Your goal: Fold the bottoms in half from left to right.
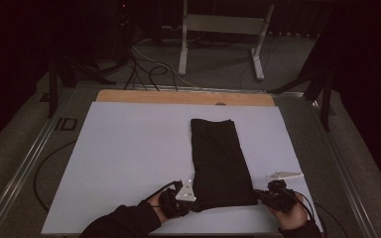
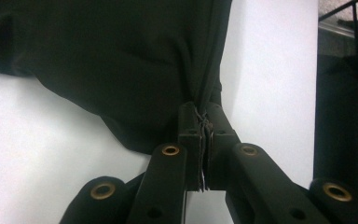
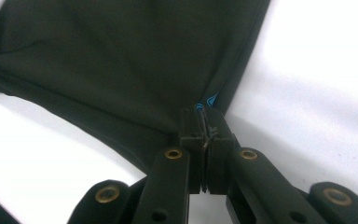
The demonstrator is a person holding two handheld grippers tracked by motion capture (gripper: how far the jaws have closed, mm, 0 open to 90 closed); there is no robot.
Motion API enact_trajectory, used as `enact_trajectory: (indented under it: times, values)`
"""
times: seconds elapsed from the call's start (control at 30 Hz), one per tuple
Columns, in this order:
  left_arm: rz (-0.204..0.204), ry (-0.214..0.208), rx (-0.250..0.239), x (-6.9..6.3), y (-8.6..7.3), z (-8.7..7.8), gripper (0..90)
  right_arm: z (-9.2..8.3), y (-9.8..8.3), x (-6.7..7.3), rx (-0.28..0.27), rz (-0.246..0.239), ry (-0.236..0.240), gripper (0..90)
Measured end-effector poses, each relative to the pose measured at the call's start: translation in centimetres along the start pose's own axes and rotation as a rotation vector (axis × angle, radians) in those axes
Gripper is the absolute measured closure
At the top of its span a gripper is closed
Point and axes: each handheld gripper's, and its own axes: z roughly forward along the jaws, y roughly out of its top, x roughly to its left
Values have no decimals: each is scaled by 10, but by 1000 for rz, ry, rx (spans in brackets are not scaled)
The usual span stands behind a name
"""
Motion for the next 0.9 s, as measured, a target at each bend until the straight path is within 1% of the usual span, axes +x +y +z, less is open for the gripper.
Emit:
enact_trajectory:
  times: [0.03,0.13,0.2,0.27,0.33,0.37,0.43,0.47,0.53,0.57,0.6,0.67,0.73,0.77,0.8,0.83,0.87,0.9]
  values:
    - [-4,-4,-3,0,0,1,875,2,0,0,14,7,-1,883]
    - [-9,-13,-1,0,-1,1,869,5,0,0,37,-3,-13,866]
    - [-11,-23,4,-1,-1,1,860,6,0,0,45,-3,-20,835]
    - [-14,-37,6,0,-2,1,838,6,-1,-1,42,2,-12,765]
    - [-26,-57,7,0,-2,2,803,5,0,0,25,1,-23,685]
    - [-28,-69,8,0,-2,2,796,4,1,0,15,-7,-27,652]
    - [-28,-86,11,0,-2,1,750,3,2,0,-12,-7,-32,568]
    - [-27,-95,11,-1,-1,1,722,3,3,0,-28,-10,-33,542]
    - [-18,-99,8,-2,-2,0,669,1,4,0,-56,-9,-39,489]
    - [-18,-99,8,-2,-2,0,632,1,4,0,-56,-9,-39,489]
    - [-4,-106,0,-5,-2,-4,573,-1,6,1,-102,-26,-38,407]
    - [-11,-117,-18,-5,-1,-7,507,-1,7,3,-138,-47,-32,348]
    - [-28,-125,-47,-3,0,-11,432,0,10,6,-162,-67,-30,278]
    - [-28,-125,-47,-3,0,-11,401,0,10,6,-162,-67,-30,278]
    - [-35,-129,-58,-2,0,-13,401,0,11,8,-171,-64,-32,255]
    - [-44,-125,-67,0,1,-15,364,-1,11,8,-173,-93,-10,203]
    - [-52,-126,-72,1,1,-17,300,-2,11,10,-193,-96,2,183]
    - [-64,-127,-85,2,1,-19,276,-2,12,10,-205,-100,6,162]
